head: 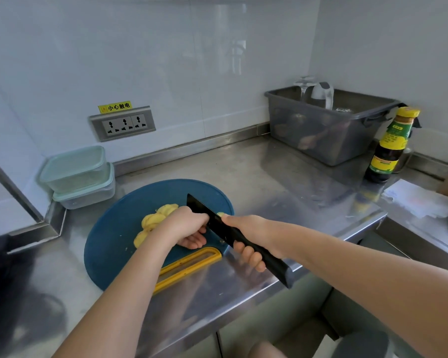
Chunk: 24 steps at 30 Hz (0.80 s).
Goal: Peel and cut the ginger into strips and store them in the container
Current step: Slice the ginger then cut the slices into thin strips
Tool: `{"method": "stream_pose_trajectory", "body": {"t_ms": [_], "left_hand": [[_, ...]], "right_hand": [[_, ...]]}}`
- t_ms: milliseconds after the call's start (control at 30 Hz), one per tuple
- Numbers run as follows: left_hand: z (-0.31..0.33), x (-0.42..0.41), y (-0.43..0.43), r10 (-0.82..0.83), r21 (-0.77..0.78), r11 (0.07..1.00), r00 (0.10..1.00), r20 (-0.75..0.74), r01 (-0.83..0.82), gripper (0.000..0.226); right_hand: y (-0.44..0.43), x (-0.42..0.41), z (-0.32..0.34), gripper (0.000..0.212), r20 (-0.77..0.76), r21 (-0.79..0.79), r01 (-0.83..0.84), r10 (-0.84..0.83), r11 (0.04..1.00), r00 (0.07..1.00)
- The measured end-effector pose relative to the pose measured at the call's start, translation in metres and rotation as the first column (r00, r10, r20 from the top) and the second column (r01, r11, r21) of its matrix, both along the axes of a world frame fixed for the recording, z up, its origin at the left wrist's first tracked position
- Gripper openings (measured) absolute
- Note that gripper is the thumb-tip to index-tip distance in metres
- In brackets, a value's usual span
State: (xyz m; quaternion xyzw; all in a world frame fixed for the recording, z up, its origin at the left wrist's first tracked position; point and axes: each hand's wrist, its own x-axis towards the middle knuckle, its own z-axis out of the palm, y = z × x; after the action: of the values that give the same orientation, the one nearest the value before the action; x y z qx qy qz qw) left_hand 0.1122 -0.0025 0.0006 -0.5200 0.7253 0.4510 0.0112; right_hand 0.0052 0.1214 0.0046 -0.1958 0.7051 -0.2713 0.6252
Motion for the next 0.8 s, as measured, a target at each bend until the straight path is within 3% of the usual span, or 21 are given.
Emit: {"method": "stream_pose_trajectory", "body": {"t_ms": [267, 333, 400, 467, 567, 667, 733, 800], "left_hand": [[0.008, 0.022, 0.011, 0.008, -0.117, 0.993, 0.991, 0.136, 0.008, 0.021], [0.013, 0.034, 0.009, 0.000, -0.215, 0.976, 0.987, 0.158, 0.034, 0.021], [0.021, 0.047, 0.009, 0.026, -0.321, 0.946, 0.980, 0.196, 0.039, 0.021], [0.030, 0.060, 0.013, 0.063, -0.529, 0.847, 0.977, 0.202, 0.055, 0.021], [0.041, 0.072, 0.031, 0.026, -0.801, 0.597, 0.997, 0.079, 0.048, 0.028], [0.036, 0.071, 0.048, -0.220, -0.820, 0.540, 0.972, 0.078, 0.189, 0.049], [0.026, 0.064, 0.059, -0.380, -0.790, 0.492, 0.907, 0.184, 0.366, 0.063], [0.017, 0.055, 0.065, -0.434, -0.756, 0.433, 0.849, 0.302, 0.490, 0.073]], "right_hand": [[0.001, -0.005, 0.008, 0.062, 0.052, -0.177, 0.017, -0.008, 0.984, 0.999], [-0.004, -0.005, 0.015, 0.062, -0.010, -0.222, 0.000, -0.002, 0.975, 1.000], [-0.009, -0.005, 0.021, 0.063, -0.191, -0.242, -0.099, 0.053, 0.965, 0.980], [-0.010, -0.005, 0.024, 0.065, -0.522, -0.217, -0.317, 0.165, 0.923, 0.837], [-0.009, -0.007, 0.024, 0.060, -0.864, -0.056, -0.564, 0.243, 0.824, 0.441], [-0.004, -0.007, 0.027, 0.047, -0.956, 0.093, -0.632, 0.246, 0.770, 0.159], [-0.001, -0.007, 0.028, 0.043, -0.970, 0.145, -0.644, 0.235, 0.751, 0.056], [0.000, -0.008, 0.030, 0.039, -0.975, 0.178, -0.661, 0.221, 0.729, -0.019]]}}
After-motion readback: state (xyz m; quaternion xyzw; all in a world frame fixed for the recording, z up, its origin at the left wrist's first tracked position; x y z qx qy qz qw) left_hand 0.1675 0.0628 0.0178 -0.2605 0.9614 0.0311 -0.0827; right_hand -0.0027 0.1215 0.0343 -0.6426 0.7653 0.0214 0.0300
